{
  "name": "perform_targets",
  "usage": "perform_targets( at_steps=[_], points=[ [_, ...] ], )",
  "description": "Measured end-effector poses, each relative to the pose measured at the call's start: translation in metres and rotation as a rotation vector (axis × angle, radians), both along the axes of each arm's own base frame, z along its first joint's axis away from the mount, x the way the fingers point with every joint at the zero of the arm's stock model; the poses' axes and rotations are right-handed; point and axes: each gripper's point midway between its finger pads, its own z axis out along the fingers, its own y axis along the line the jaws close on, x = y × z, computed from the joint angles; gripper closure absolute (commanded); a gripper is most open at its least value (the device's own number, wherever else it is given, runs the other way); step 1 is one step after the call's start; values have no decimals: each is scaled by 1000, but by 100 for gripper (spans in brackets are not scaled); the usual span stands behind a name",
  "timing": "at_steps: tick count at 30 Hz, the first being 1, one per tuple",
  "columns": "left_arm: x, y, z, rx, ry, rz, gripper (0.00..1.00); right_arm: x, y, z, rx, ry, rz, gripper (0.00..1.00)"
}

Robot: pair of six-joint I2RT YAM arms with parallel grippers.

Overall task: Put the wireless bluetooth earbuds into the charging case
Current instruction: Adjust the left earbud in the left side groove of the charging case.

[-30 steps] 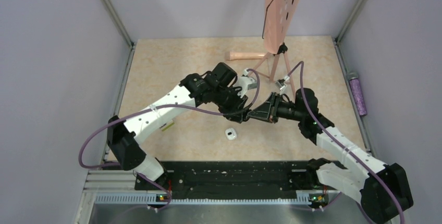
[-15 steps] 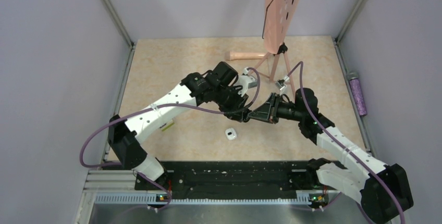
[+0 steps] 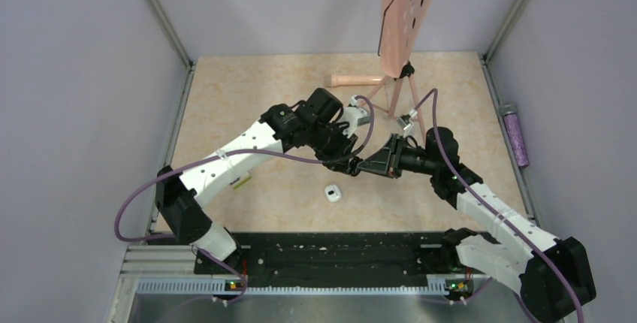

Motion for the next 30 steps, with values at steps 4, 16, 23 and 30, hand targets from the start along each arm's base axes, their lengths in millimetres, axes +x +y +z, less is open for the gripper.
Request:
perform_targets(
  at_steps=[4,16,23,30],
  points=[
    [0,0,0,1,0,0,100,0,0,0,0,0,0,100],
    [-3,-1,-2,2,19,-10,100,0,0,0,0,0,0,100],
    [-3,0,-8,19,32,-9,100,-1,0,-1,-3,7,1,100],
    [-4,0,-7,17,35,-10,100,-1,0,-1,-2,8,4,100]
  ],
)
